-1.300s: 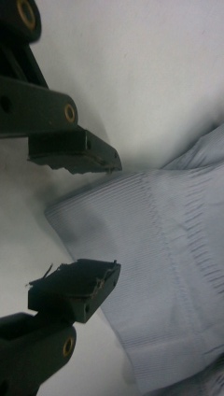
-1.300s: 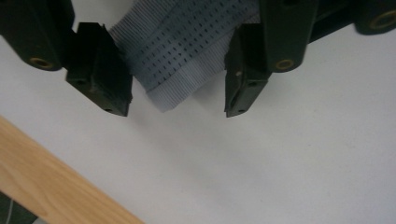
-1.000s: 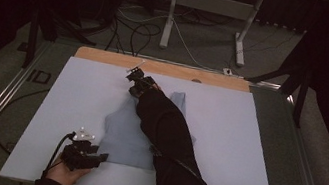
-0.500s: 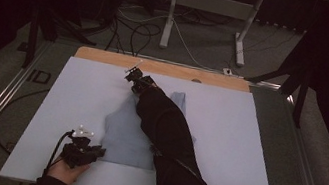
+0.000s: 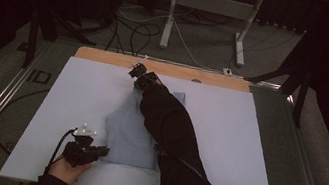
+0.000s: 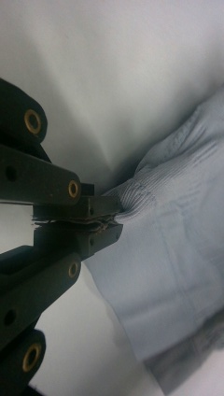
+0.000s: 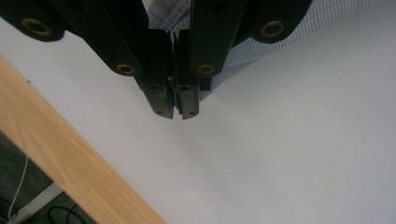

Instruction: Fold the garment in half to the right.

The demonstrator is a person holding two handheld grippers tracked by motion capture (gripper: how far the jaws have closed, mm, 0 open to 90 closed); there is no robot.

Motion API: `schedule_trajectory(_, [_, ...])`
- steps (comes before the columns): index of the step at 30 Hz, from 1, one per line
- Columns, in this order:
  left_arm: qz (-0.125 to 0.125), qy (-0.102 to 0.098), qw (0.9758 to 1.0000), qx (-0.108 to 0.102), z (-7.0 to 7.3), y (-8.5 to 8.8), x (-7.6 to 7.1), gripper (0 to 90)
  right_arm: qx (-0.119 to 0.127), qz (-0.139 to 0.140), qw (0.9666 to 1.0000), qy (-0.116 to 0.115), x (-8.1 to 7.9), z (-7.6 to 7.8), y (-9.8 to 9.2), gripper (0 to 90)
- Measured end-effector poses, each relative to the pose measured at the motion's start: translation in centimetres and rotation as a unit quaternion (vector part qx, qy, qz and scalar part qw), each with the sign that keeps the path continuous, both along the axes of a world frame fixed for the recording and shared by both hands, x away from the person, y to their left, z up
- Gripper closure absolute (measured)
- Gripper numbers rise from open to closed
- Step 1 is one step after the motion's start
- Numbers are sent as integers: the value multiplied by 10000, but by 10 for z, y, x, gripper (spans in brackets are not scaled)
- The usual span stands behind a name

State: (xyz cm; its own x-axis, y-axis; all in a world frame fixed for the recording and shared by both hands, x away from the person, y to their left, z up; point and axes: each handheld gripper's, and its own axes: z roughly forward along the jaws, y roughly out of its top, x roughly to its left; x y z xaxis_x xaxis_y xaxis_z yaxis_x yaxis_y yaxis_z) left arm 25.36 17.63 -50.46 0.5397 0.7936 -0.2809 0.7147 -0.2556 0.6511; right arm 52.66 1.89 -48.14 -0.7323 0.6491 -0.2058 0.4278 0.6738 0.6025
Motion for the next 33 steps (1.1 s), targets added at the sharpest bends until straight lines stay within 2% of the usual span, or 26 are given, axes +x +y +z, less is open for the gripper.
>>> schedule_trajectory(10, [-272,-144,9994,-181,19,-14,-2,879,63,69,9999,-124,-6,13,-2,877])
schedule_trajectory(15, [-395,-202,9987,-236,28,-22,-1,879,187,34,9997,-175,-6,23,-12,877])
schedule_trajectory(18, [-440,-236,9985,-240,32,-26,0,880,178,39,9996,-196,-6,27,-17,877])
schedule_trajectory(25, [-656,-364,9968,-287,48,-43,1,880,364,28,9989,-288,-9,39,-34,876])
schedule_trajectory(33, [-839,-473,9949,-314,59,-58,2,880,488,-30,9981,-366,-12,52,-51,877])
